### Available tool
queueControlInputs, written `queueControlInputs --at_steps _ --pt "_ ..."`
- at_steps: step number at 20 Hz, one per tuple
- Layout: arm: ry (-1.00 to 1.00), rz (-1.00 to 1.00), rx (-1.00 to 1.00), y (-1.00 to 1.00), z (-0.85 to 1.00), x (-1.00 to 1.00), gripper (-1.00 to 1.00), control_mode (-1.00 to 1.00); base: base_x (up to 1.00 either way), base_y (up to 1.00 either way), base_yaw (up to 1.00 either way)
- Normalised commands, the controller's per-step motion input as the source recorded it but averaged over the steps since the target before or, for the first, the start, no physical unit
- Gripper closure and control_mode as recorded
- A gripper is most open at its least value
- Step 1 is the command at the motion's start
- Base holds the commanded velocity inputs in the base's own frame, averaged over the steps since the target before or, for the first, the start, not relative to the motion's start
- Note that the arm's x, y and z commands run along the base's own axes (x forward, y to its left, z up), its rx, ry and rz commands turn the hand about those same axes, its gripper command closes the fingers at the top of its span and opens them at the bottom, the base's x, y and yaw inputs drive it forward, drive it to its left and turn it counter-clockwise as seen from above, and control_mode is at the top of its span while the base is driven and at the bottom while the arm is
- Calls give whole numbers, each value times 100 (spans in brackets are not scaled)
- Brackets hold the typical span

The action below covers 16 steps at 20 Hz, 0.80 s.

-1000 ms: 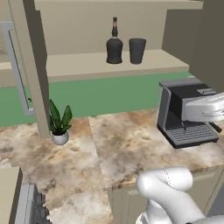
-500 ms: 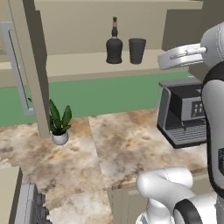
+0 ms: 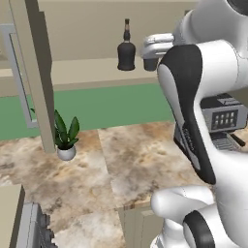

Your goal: There is a bowl on the dining counter. Grab a lemon wedge from the fridge and place it in the bowl. Then get the liquor bottle and glass cup from the cabinet and place them next to the bowl.

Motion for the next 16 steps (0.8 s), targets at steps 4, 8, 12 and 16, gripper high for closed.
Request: queueControlInputs --at_steps 4,8,12,16 --pt "0 -15 0 5 0 100 -100 -100 0 0 0" --pt "0 -10 0 4 -1 81 -100 -100 0 0 0" --pt "0 -3 -2 8 -3 56 -100 -100 0 0 0" --pt "0 -2 -3 1 -4 58 -100 -100 0 0 0"
